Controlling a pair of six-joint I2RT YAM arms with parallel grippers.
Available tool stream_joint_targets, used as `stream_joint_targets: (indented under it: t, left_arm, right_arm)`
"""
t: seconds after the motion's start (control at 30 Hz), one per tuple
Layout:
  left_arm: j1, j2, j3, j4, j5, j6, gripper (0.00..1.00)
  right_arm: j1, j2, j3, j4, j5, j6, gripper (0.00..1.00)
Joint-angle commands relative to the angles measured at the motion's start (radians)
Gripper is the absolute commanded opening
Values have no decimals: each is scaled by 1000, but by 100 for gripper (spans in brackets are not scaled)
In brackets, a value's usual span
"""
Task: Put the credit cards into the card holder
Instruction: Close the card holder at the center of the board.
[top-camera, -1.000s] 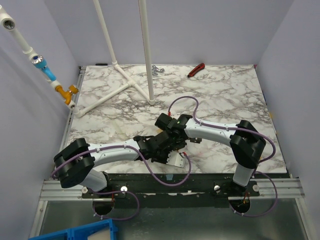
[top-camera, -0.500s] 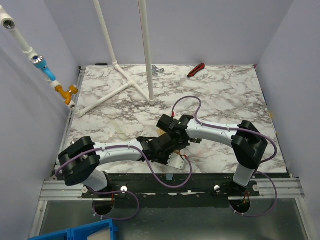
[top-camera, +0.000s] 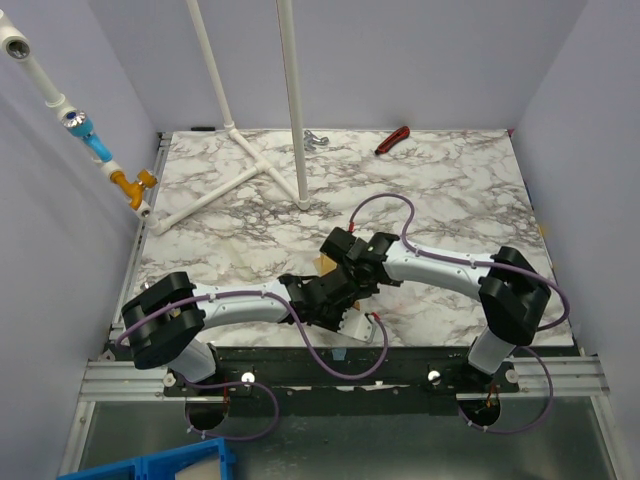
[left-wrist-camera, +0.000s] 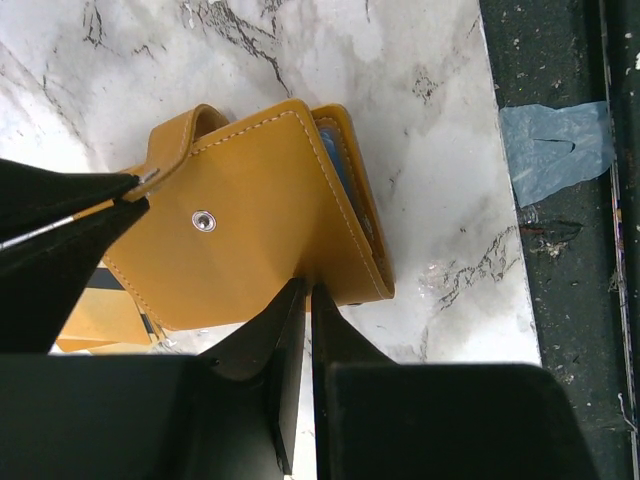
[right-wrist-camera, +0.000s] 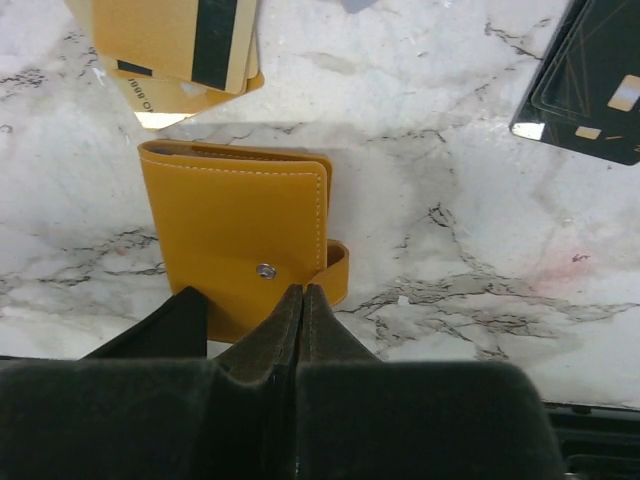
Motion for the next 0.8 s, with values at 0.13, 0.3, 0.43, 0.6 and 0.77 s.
stream_joint_targets:
  t: [0.13,0.3,0.43,0.6,0.77]
  left_arm:
    - [15,25,6,-1,24,-15,9]
    - [15,24,3,0,25,-20,9]
    - [15,25,6,0,29,-25,9]
    - [15,25,5,-3,25,-23,8]
    - [15,25,5,-4,24,-23,9]
  right_arm:
    - [-31,-13,-42,106,-151,-9,1]
    - [-39,-3,-55,129,-174,-9,1]
    - [-52,2,-70,165,-200,-18,1]
    - [-70,16,-85,191,-224,-25,1]
    - [-85,12,-96,215,-224,-27,1]
